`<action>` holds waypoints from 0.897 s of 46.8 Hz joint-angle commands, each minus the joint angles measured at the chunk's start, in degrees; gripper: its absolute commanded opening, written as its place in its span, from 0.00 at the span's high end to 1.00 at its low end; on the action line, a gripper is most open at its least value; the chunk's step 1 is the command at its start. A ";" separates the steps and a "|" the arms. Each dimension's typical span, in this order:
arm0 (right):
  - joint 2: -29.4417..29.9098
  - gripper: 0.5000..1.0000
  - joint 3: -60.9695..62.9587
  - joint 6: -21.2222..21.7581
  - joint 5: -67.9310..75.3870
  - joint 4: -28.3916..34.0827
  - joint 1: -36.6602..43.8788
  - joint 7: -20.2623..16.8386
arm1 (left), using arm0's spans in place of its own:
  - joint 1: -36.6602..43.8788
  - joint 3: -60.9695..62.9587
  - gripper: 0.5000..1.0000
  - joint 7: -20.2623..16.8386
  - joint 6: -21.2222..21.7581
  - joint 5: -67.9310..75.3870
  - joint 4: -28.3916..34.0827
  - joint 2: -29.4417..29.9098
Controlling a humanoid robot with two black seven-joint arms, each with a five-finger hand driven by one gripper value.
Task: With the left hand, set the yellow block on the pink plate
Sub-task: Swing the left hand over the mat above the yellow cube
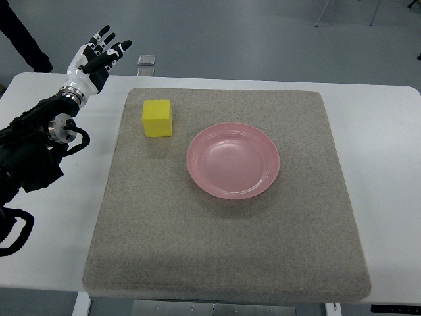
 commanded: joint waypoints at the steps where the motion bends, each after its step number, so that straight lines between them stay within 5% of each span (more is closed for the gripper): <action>1: 0.00 0.15 0.00 -0.04 -0.01 -0.04 0.00 0.00 | -0.77 4.07 0.01 0.12 -0.01 0.09 -0.03 0.07; 26: 0.00 0.15 0.00 0.05 -0.01 -0.04 0.00 0.00 | -9.30 27.19 0.01 0.91 -0.10 15.72 -6.62 3.76; 42: 0.00 0.15 0.00 -0.04 -0.01 -0.04 0.00 0.00 | -16.32 34.76 0.01 0.91 -6.42 28.46 -11.89 10.70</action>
